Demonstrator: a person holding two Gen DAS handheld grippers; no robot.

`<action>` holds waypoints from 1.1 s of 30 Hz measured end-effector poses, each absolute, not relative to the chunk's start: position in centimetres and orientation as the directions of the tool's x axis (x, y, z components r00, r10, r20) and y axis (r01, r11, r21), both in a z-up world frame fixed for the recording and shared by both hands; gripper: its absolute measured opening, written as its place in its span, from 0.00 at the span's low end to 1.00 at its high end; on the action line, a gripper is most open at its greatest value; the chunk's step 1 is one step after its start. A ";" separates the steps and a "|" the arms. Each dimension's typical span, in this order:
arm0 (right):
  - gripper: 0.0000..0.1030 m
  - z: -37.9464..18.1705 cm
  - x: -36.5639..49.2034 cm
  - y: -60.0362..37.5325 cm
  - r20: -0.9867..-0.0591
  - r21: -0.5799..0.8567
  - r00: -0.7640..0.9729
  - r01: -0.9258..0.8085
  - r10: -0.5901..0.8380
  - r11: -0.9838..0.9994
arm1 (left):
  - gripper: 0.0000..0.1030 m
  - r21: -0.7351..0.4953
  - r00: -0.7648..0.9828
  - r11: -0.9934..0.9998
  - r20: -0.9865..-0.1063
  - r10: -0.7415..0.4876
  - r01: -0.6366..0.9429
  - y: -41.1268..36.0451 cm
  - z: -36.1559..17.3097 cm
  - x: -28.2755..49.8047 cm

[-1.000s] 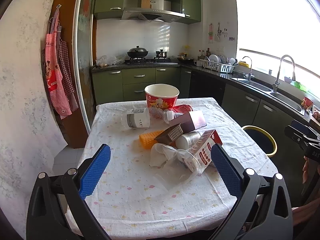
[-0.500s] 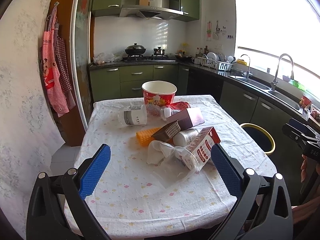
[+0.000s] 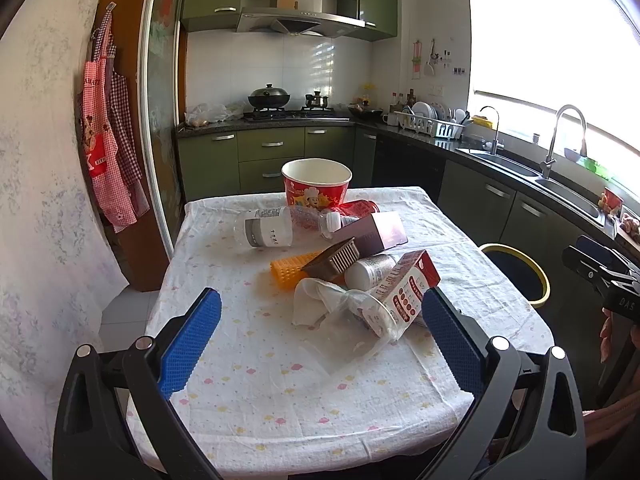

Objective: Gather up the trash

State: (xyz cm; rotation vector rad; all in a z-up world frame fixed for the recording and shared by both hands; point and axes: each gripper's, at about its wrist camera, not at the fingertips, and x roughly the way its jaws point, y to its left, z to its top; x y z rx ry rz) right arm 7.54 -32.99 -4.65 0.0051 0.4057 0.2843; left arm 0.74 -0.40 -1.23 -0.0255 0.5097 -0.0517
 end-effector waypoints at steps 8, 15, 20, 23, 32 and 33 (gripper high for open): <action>0.94 -4.8 7.5 -33.0 -0.390 0.062 0.879 -0.271 0.273 0.961 | 0.96 -0.036 0.870 0.998 -0.489 -0.056 0.045 -0.5 -1.5 0.7; 0.94 -4.9 7.6 -33.0 -0.393 0.062 0.878 -0.269 0.272 0.961 | 0.96 -0.033 0.866 0.998 -0.496 -0.057 0.047 -0.5 -1.8 0.9; 0.94 -5.0 7.7 -33.0 -0.394 0.063 0.878 -0.269 0.271 0.961 | 0.96 -0.032 0.866 0.998 -0.496 -0.057 0.047 -0.6 -1.8 0.9; 0.94 -5.0 7.7 -33.0 -0.395 0.063 0.878 -0.269 0.272 0.961 | 0.96 -0.032 0.866 0.998 -0.497 -0.057 0.047 -0.6 -1.9 0.9; 0.94 -5.5 7.9 -33.0 -0.402 0.064 0.874 -0.268 0.271 0.961 | 0.96 -0.030 0.860 0.998 -0.506 -0.058 0.050 -0.7 -2.1 1.2; 0.94 -5.5 8.0 -33.0 -0.405 0.063 0.874 -0.268 0.270 0.961 | 0.96 -0.030 0.860 0.998 -0.508 -0.058 0.050 -0.7 -2.1 1.3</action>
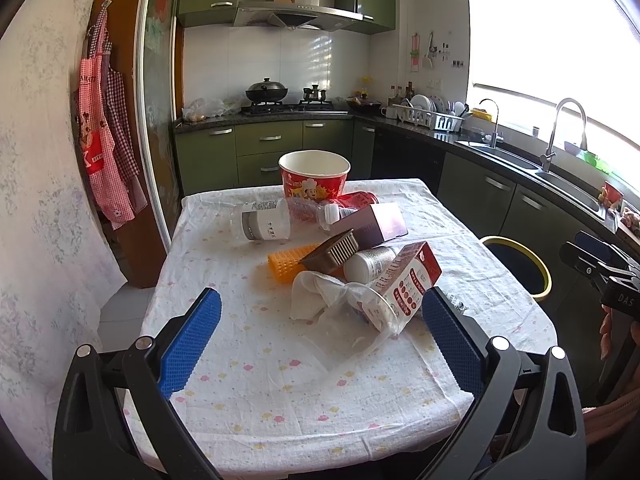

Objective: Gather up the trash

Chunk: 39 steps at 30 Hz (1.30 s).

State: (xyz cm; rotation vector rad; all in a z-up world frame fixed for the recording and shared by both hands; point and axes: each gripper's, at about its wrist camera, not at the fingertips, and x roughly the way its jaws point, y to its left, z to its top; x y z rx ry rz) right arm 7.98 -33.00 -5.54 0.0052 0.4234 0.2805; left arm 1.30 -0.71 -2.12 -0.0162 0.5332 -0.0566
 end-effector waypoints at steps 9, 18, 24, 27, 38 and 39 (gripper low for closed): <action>0.94 -6.2 9.3 -32.6 -0.437 0.059 0.860 -0.264 0.263 0.963 | 0.96 -0.039 0.838 0.998 -0.541 -0.068 0.056 -0.4 -3.3 3.4; 0.94 -3.7 15.9 -29.6 -0.488 -0.027 0.823 -0.348 0.291 0.937 | 0.96 0.002 0.870 1.000 -0.492 0.003 -0.003 2.8 -2.7 11.3; 0.94 -1.2 24.9 -26.6 -0.585 0.040 0.720 -0.435 0.374 0.900 | 0.96 0.019 0.880 1.000 -0.474 0.025 -0.018 4.8 -2.1 18.7; 0.94 -0.6 30.4 -24.7 -0.644 0.111 0.640 -0.465 0.420 0.878 | 0.96 0.026 0.880 1.000 -0.474 0.021 -0.010 5.2 -2.2 21.8; 0.54 -1.9 46.6 -16.7 -0.831 0.182 0.393 -0.476 0.393 0.860 | 0.96 0.001 0.868 1.000 -0.496 -0.017 0.020 5.8 -5.6 27.9; 0.54 -2.1 47.5 -16.2 -0.842 0.178 0.381 -0.471 0.381 0.864 | 0.96 -0.007 0.863 1.000 -0.505 -0.025 0.025 5.8 -6.0 28.1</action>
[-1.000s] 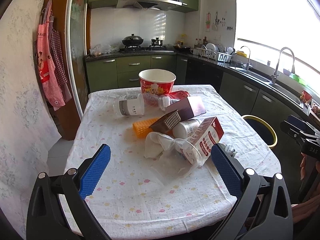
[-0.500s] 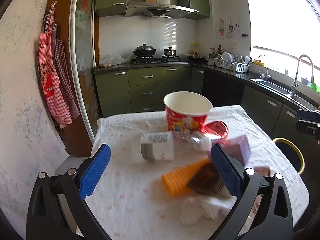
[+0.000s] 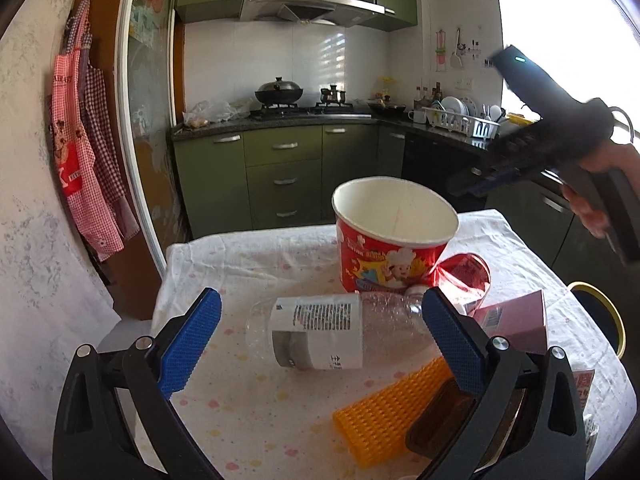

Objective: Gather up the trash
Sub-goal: 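Reach the right gripper to the red-and-white paper bucket rim and grasp it, then carry the paper bucket with the right gripper and drop it into the yellow-rimmed bin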

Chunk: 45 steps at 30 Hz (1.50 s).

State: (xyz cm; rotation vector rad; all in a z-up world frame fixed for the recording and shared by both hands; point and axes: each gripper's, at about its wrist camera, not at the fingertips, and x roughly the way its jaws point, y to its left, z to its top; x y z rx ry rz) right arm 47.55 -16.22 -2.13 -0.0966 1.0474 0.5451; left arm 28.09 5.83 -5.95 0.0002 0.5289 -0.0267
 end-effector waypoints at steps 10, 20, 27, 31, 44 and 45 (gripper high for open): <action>0.07 -7.5 53.2 -12.6 -0.944 0.087 0.258 -0.412 0.208 0.907 | 0.96 -0.032 0.838 0.997 -0.540 -0.077 0.071 5.6 -7.5 28.0; 0.04 -4.2 53.7 -16.1 -0.901 0.164 0.323 -0.362 0.288 0.918 | 0.96 -0.031 0.841 0.996 -0.534 -0.091 0.088 5.3 -7.8 27.6; 0.04 1.9 48.5 -28.6 -0.828 0.238 0.452 -0.252 0.331 0.938 | 0.96 -0.035 0.850 0.994 -0.517 -0.104 0.100 5.0 -7.7 27.1; 0.04 1.6 42.6 -39.8 -0.832 0.228 0.504 -0.075 0.234 0.971 | 0.96 -0.039 0.854 0.993 -0.507 -0.118 0.115 4.7 -7.7 26.9; 0.08 -15.4 37.9 -58.6 -0.949 0.148 0.314 0.361 0.029 0.921 | 0.96 0.010 0.883 0.985 -0.444 -0.152 0.175 3.0 -7.3 25.7; 0.08 -17.1 38.5 -58.5 -0.953 0.158 0.299 0.367 0.045 0.917 | 0.96 0.011 0.886 0.984 -0.437 -0.154 0.176 2.9 -7.3 25.6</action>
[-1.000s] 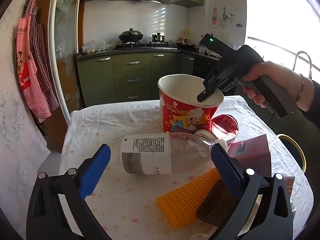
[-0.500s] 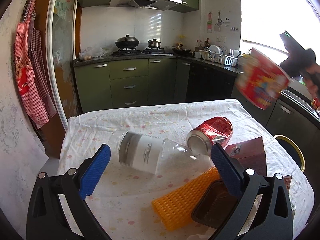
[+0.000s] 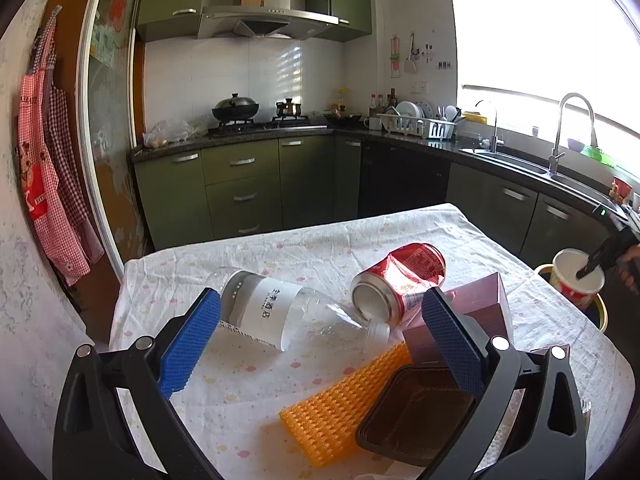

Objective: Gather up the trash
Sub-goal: 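Carry the paper bucket with the right gripper and drop it into the yellow-rimmed bin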

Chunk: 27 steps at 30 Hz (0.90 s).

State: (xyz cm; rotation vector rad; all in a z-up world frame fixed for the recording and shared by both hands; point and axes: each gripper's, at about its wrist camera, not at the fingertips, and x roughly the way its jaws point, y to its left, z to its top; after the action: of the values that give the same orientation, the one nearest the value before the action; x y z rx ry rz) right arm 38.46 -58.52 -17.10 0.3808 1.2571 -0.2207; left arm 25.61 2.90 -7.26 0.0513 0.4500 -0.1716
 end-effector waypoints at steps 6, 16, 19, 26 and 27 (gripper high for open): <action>0.15 -23.3 41.7 -57.9 -0.967 0.178 0.237 0.388 0.089 0.904 | 0.96 -0.019 0.881 0.982 -0.438 -0.177 0.188 3.2 -7.3 25.7; 0.38 -21.9 41.7 -55.1 -0.946 0.196 0.311 0.324 0.091 0.925 | 0.96 -0.021 0.863 0.973 -0.459 -0.214 0.230 2.6 -7.5 25.6; 0.38 -20.9 39.6 -54.4 -0.931 0.230 0.344 0.286 0.125 0.930 | 0.96 -0.032 0.838 0.950 -0.461 -0.291 0.312 1.6 -6.5 24.5; 0.47 -19.2 36.3 -52.2 -0.904 0.267 0.390 0.201 0.173 0.942 | 0.96 -0.095 0.552 0.737 -0.599 -0.580 0.670 -2.0 -4.5 20.3; 0.48 -19.1 35.8 -51.9 -0.901 0.272 0.395 0.195 0.178 0.942 | 0.96 -0.073 0.525 0.715 -0.628 -0.574 0.695 -2.3 -4.5 19.3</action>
State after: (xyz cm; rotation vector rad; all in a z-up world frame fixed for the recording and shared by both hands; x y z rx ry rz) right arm 35.79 -51.93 -19.06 0.3614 1.1726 -0.0111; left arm 19.34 -2.34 -4.53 0.1959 0.6750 -0.7649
